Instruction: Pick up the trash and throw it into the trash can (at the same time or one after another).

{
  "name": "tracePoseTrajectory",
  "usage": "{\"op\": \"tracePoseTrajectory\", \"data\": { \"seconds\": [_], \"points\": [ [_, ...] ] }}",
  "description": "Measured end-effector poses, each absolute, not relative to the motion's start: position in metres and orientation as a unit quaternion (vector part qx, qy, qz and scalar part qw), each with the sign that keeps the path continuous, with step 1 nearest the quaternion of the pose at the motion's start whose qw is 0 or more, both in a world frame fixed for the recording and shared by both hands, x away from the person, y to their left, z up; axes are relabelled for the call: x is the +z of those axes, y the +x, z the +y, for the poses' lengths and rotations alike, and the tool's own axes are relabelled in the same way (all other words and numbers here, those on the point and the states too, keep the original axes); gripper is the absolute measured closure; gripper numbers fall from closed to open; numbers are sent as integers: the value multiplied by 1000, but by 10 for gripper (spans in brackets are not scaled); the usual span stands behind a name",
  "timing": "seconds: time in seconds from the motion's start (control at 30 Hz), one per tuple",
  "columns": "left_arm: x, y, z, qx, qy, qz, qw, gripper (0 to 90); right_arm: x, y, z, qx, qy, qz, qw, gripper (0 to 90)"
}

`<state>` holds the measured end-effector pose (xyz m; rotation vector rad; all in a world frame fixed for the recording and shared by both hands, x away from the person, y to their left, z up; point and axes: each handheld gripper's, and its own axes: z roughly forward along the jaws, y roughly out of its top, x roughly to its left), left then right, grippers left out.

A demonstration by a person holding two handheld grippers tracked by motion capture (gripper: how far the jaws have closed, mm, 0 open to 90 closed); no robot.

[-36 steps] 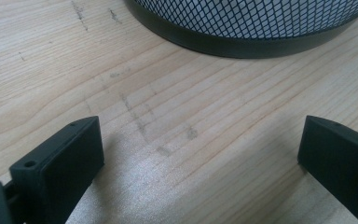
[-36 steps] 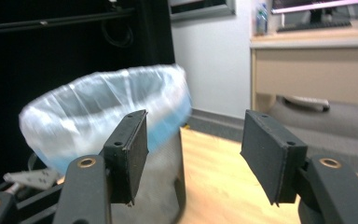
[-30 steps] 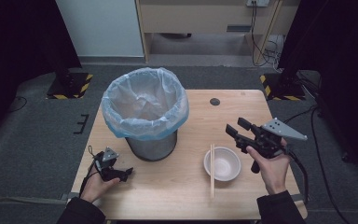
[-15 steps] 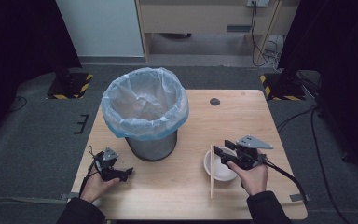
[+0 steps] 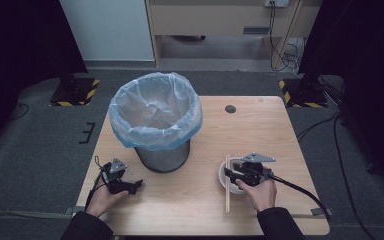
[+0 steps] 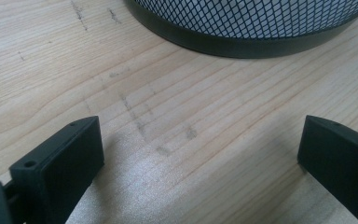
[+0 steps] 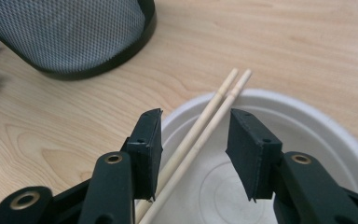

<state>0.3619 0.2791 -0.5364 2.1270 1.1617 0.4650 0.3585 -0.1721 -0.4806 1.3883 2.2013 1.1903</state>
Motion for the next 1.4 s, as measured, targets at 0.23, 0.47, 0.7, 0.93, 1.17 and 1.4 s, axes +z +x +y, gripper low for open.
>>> {"op": "tracePoseTrajectory", "data": {
  "seconds": [0.23, 0.47, 0.7, 0.93, 1.17, 1.4],
  "points": [
    [-536, 362, 279, 178, 813, 444, 331, 0, -490, 361, -166, 387, 488, 773, 124, 569],
    [-536, 362, 279, 178, 814, 444, 331, 0, -493, 363, -168, 368, 490, 780, 129, 603],
    [-536, 362, 279, 178, 814, 444, 330, 0, -492, 365, -173, 361, 495, 780, 126, 680],
    [-536, 362, 279, 178, 814, 444, 331, 0, -493, 366, -176, 355, 494, 784, 123, 737],
    [-536, 362, 279, 178, 814, 444, 330, 0, -491, 366, -177, 352, 491, 788, 120, 822],
    [-536, 362, 279, 178, 814, 444, 330, 0, -490, 367, -178, 352, 490, 789, 117, 855]
  ]
}}
